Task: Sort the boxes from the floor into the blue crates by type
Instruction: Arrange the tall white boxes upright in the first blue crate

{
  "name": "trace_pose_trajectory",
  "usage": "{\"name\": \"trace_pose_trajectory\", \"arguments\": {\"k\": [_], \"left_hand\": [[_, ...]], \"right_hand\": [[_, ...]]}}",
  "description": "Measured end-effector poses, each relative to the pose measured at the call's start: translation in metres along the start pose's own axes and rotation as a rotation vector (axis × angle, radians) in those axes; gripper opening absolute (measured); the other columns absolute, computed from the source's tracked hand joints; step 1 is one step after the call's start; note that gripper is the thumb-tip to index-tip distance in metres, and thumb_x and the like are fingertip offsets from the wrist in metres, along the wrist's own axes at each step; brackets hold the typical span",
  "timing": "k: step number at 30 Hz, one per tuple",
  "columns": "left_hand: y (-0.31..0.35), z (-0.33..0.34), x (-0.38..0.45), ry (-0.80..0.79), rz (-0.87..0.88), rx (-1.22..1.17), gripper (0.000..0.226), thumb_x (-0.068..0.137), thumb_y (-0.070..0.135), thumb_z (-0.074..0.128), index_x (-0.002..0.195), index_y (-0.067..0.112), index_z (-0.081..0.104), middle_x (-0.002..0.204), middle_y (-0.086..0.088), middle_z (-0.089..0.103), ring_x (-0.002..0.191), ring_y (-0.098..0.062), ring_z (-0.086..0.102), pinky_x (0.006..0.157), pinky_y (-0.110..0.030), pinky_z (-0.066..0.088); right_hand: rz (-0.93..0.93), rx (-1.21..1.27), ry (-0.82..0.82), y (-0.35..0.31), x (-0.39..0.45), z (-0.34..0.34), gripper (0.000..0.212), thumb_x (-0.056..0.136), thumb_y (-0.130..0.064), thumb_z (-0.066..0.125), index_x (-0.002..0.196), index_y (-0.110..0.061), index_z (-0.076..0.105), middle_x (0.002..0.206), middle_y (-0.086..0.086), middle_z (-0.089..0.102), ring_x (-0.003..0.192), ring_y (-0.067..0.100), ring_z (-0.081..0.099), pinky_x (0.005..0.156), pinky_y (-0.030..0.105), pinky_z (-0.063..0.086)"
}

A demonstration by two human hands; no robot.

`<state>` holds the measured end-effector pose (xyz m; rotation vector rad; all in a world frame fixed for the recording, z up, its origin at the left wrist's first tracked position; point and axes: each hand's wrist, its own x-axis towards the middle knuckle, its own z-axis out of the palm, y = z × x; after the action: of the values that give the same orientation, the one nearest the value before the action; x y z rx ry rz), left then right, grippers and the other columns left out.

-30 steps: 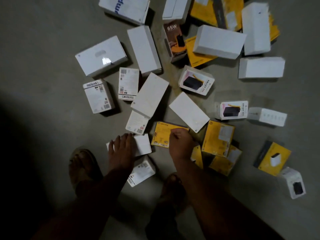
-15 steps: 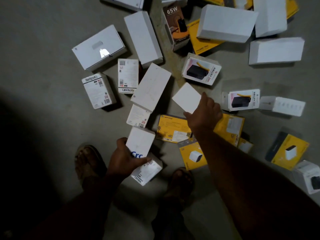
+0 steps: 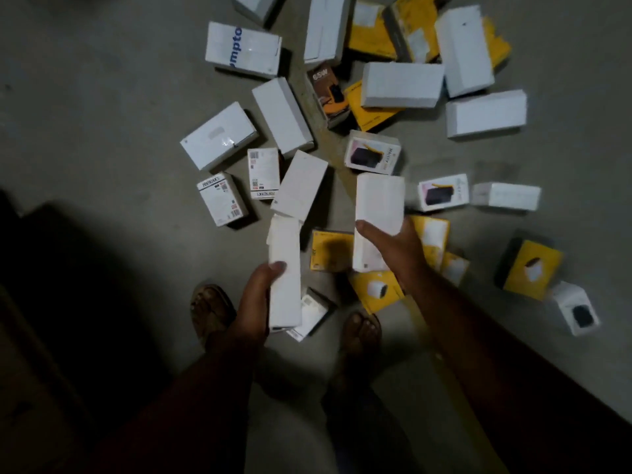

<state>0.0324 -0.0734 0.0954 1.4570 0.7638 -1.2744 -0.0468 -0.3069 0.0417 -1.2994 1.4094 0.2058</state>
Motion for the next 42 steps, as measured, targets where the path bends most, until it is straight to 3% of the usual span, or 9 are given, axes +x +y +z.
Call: {"name": "trace_pose_trajectory", "arguments": {"k": [3, 7, 11, 16, 20, 24, 30, 32, 42], "left_hand": [[0.045, 0.026, -0.081, -0.228, -0.049, -0.12, 0.056, 0.07, 0.049, 0.066, 0.097, 0.0, 0.072, 0.083, -0.024, 0.063, 0.065, -0.031, 0.062, 0.056, -0.029, 0.05], [0.091, 0.076, -0.193, -0.36, 0.003, -0.084, 0.083, 0.049, 0.045, 0.087, 0.116, 0.0, 0.066, 0.089, -0.024, 0.069, 0.07, -0.033, 0.069, 0.059, -0.035, 0.057], [0.113, 0.126, -0.308, -0.412, -0.004, 0.106, 0.041, 0.086, 0.042, 0.072, 0.111, 0.011, 0.067, 0.084, -0.015, 0.075, 0.067, -0.025, 0.073, 0.056, -0.032, 0.058], [0.139, 0.153, -0.416, -0.667, -0.001, 0.404, 0.076, 0.046, 0.035, 0.092, 0.114, 0.008, 0.072, 0.107, -0.021, 0.073, 0.09, -0.033, 0.073, 0.076, -0.043, 0.06], [0.138, 0.164, -0.484, -0.817, 0.063, 0.568, 0.08, 0.061, 0.03, 0.091, 0.129, 0.002, 0.059, 0.12, -0.023, 0.069, 0.103, -0.033, 0.071, 0.08, -0.041, 0.059], [0.128, 0.165, -0.545, -0.87, 0.018, 0.658, 0.048, 0.068, 0.019, 0.068, 0.115, 0.009, 0.063, 0.099, -0.016, 0.075, 0.084, -0.029, 0.074, 0.066, -0.039, 0.061], [0.074, 0.161, -0.615, -0.931, -0.002, 0.993, 0.07, 0.063, 0.03, 0.075, 0.127, 0.006, 0.061, 0.118, -0.022, 0.07, 0.106, -0.041, 0.066, 0.094, -0.05, 0.051], [0.038, 0.166, -0.642, -0.997, 0.035, 1.129, 0.061, 0.067, 0.026, 0.072, 0.124, 0.009, 0.061, 0.109, -0.017, 0.073, 0.097, -0.036, 0.07, 0.082, -0.045, 0.056], [-0.205, 0.19, -0.787, -1.366, 0.218, 1.533, 0.054, 0.076, 0.023, 0.085, 0.125, 0.021, 0.063, 0.116, -0.01, 0.073, 0.101, -0.03, 0.073, 0.081, -0.047, 0.059]], "right_hand": [[0.142, 0.418, -0.248, -0.037, -0.096, -0.043, 0.079, 0.06, -0.049, 0.092, 0.128, -0.019, 0.064, 0.112, 0.007, 0.075, 0.106, 0.03, 0.07, 0.079, 0.039, 0.06], [0.078, 0.503, -0.193, -0.079, -0.219, -0.099, 0.085, 0.058, -0.046, 0.089, 0.132, -0.014, 0.062, 0.118, 0.009, 0.075, 0.108, 0.03, 0.072, 0.085, 0.045, 0.059], [0.027, 0.56, -0.159, -0.126, -0.324, -0.165, 0.062, 0.071, -0.026, 0.089, 0.128, -0.015, 0.065, 0.116, 0.007, 0.076, 0.106, 0.027, 0.073, 0.09, 0.047, 0.059], [-0.118, 0.403, 0.129, -0.164, -0.458, -0.236, 0.044, 0.087, -0.005, 0.077, 0.119, -0.027, 0.057, 0.117, -0.009, 0.073, 0.103, 0.002, 0.07, 0.079, 0.015, 0.053], [-0.169, 0.116, 0.468, -0.181, -0.553, -0.233, 0.066, 0.092, -0.052, 0.066, 0.149, -0.043, 0.035, 0.125, -0.018, 0.059, 0.118, 0.011, 0.059, 0.092, 0.023, 0.043], [-0.342, 0.482, 0.564, -0.174, -0.632, -0.208, 0.047, 0.099, -0.066, 0.037, 0.146, -0.061, 0.035, 0.144, -0.031, 0.047, 0.13, -0.004, 0.049, 0.105, 0.022, 0.042], [-0.261, 1.187, 0.463, -0.104, -0.746, -0.218, 0.061, 0.089, -0.042, 0.071, 0.145, -0.033, 0.05, 0.13, 0.002, 0.07, 0.117, 0.023, 0.069, 0.098, 0.046, 0.055], [-0.29, 1.217, 0.497, -0.075, -0.783, -0.221, 0.049, 0.087, -0.037, 0.073, 0.133, -0.021, 0.063, 0.123, 0.01, 0.072, 0.114, 0.032, 0.069, 0.101, 0.054, 0.053], [-0.128, 1.209, 1.277, 0.123, -0.967, -0.24, 0.062, 0.078, -0.05, 0.079, 0.132, -0.034, 0.052, 0.12, -0.01, 0.068, 0.103, 0.009, 0.069, 0.079, 0.029, 0.058]]}}
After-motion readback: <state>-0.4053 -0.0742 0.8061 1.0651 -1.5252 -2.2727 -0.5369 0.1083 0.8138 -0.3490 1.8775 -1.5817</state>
